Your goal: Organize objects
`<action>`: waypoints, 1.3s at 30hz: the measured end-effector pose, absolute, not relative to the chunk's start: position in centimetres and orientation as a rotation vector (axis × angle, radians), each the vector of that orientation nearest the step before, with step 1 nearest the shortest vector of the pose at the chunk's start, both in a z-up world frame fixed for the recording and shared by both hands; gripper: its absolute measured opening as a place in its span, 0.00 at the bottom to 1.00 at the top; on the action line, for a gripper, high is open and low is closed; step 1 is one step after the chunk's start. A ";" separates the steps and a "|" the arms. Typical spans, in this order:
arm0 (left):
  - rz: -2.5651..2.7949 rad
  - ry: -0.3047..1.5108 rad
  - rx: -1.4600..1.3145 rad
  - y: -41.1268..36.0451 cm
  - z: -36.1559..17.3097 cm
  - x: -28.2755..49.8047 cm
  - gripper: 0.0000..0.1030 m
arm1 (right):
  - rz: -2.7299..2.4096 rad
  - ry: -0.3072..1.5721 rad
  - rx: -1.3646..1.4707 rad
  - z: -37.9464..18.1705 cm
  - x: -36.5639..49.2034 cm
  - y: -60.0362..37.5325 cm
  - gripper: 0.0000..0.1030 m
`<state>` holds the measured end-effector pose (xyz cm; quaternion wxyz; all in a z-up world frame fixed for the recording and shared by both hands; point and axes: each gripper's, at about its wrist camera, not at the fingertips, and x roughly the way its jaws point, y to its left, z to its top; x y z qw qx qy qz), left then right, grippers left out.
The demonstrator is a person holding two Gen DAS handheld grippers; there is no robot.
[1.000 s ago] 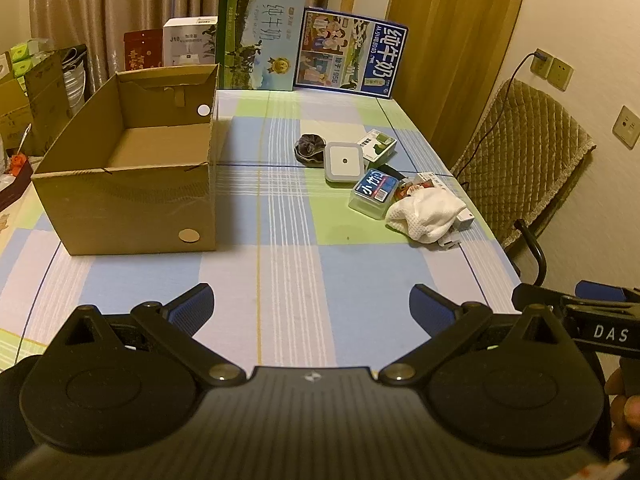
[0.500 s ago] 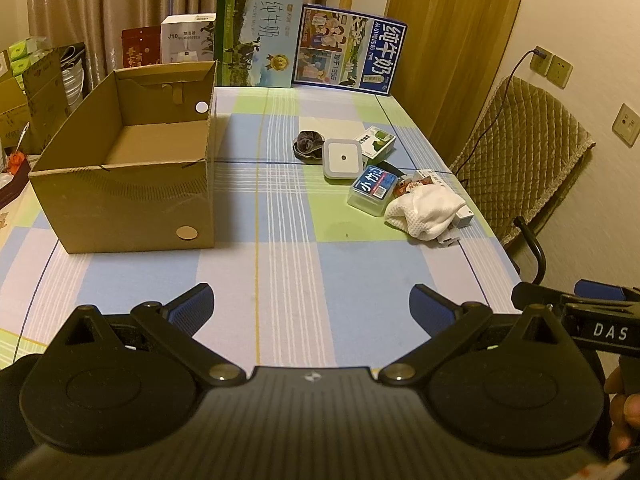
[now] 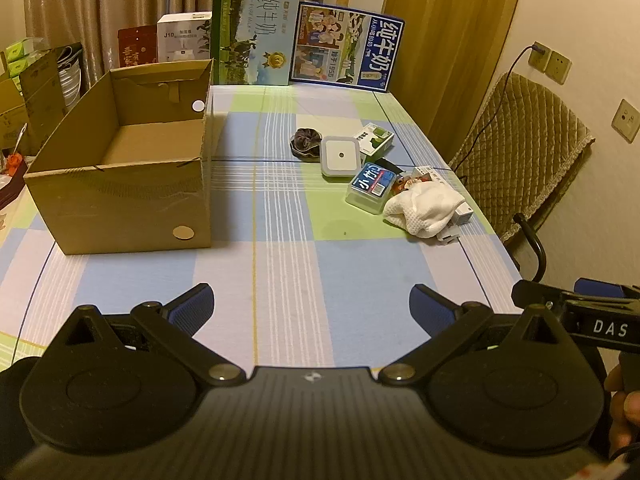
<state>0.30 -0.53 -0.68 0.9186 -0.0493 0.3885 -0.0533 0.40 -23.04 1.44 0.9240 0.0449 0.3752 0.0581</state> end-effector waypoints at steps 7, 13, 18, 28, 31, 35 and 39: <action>-0.113 0.803 -0.097 -0.6 -0.9 0.7 0.99 | 0.114 0.773 0.099 1.2 0.7 -23.4 0.98; -0.120 0.803 -0.083 -0.8 -0.9 1.3 0.99 | 0.108 0.764 0.112 1.6 1.3 -24.0 0.98; -0.137 0.790 -0.073 -1.0 -0.5 3.0 0.99 | 0.099 0.721 0.113 3.2 2.5 -25.0 0.98; -0.236 0.761 -0.045 -1.9 -1.0 9.2 0.99 | 0.088 0.671 0.049 4.2 7.3 -28.0 0.98; -0.259 0.775 0.000 -2.6 -2.4 11.0 0.99 | 0.110 0.688 0.038 3.3 8.8 -28.7 0.98; -0.282 0.789 0.054 -3.6 -4.3 13.4 0.99 | 0.162 0.707 0.008 1.4 10.5 -28.7 0.98; -0.293 0.783 0.121 -4.5 -5.6 15.4 0.99 | 0.236 0.702 -0.050 -0.6 12.4 -27.7 0.91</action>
